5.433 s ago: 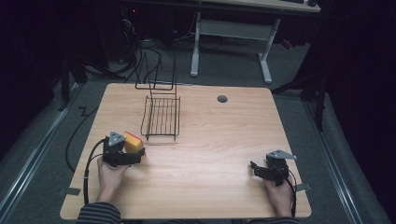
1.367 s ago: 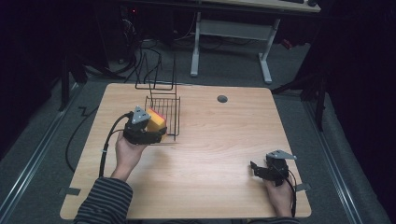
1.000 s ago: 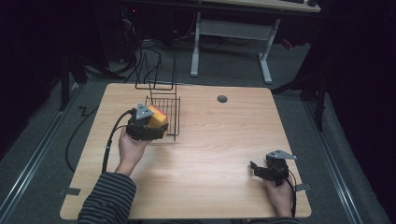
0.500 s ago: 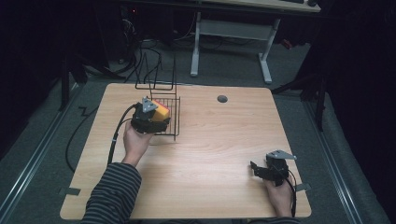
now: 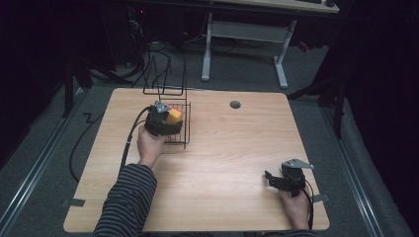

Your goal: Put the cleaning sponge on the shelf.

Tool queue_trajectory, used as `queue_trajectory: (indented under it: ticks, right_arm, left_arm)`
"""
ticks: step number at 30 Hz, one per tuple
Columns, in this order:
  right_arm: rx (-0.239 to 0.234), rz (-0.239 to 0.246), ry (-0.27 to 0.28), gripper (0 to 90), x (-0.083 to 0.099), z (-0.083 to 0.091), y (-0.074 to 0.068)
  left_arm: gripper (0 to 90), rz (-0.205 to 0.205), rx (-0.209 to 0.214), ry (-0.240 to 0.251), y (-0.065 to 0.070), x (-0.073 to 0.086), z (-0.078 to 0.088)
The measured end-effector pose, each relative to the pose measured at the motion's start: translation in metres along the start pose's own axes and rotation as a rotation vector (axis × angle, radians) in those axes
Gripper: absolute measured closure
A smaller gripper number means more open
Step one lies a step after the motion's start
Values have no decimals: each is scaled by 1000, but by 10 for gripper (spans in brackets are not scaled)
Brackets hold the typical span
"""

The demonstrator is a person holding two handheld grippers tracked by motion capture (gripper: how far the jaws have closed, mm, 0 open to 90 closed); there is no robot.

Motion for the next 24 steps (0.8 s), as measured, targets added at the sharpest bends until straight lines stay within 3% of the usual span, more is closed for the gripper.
queue_trajectory:
  ticks: [8,24]
  right_arm:
    - [0,0,0,256,0,0,0]
    - [-1,0,0,256,0,0,0]
  left_arm:
    - [238,46,-7,-29,-2,4,-13]
    - [228,37,-15,-31,0,7,-18]
Point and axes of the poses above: each handheld gripper's, and its own axes: z roughly backward along the jaws, x roughly out of its underside, y roughly to its right, the point moved 2 cm from there along -z, roughly forward along the jaws, and after that the axes turned 11 degrees about -x, right-handed, at the moved point
